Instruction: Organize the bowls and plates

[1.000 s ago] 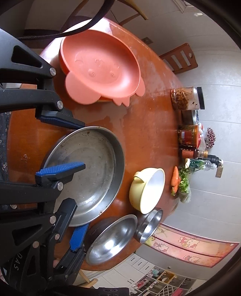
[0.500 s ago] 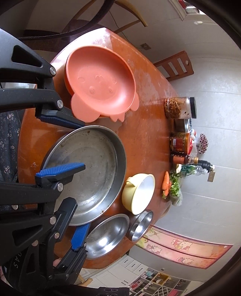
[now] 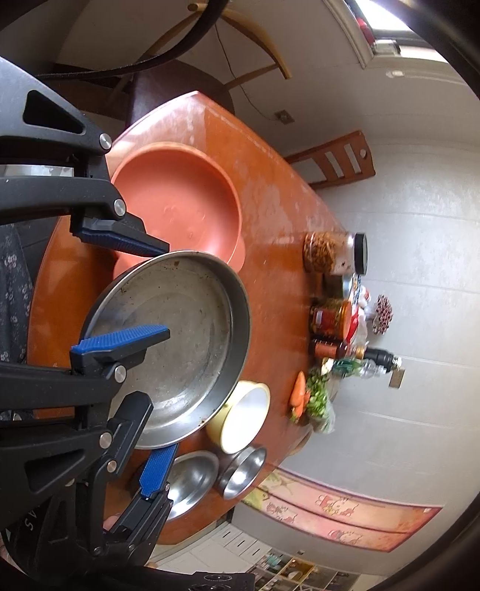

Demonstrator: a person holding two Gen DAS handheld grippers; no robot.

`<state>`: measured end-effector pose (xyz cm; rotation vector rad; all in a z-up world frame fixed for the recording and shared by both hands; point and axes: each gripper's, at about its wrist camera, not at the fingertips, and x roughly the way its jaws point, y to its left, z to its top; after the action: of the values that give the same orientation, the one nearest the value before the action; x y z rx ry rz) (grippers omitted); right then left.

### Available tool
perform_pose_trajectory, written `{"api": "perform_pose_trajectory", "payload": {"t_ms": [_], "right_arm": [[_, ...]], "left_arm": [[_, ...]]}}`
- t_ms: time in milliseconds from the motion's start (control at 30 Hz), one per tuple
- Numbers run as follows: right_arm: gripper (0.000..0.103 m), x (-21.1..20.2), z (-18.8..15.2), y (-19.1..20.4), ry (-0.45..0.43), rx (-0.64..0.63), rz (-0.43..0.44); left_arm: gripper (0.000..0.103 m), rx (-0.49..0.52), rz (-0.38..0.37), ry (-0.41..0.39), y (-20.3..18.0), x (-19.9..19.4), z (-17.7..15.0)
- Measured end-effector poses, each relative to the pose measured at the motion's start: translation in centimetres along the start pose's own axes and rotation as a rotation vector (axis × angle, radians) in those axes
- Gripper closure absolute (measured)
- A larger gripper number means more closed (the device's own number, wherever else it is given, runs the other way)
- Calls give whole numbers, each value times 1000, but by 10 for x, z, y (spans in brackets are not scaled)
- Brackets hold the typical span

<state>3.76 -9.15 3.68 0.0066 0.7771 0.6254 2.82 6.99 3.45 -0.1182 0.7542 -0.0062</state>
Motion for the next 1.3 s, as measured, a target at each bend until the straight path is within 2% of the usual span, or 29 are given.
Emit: {"api": "perform_pose_trajectory", "payload": {"t_ms": [433,633,900,1300], "right_arm": [[46,48,51,43,9,-95,62],[46,74,63,59,37,-121,88],[46,92,65,60,73,-134,76],[46,117,55,64,142,-165,80]], "left_arm": [[65,-81,73,-20,59,-3,21],[65,-115,88,-10,84,4,25],[65,-126,77,27,94,24,25],[65,-144,99,64,105,40,19]]}}
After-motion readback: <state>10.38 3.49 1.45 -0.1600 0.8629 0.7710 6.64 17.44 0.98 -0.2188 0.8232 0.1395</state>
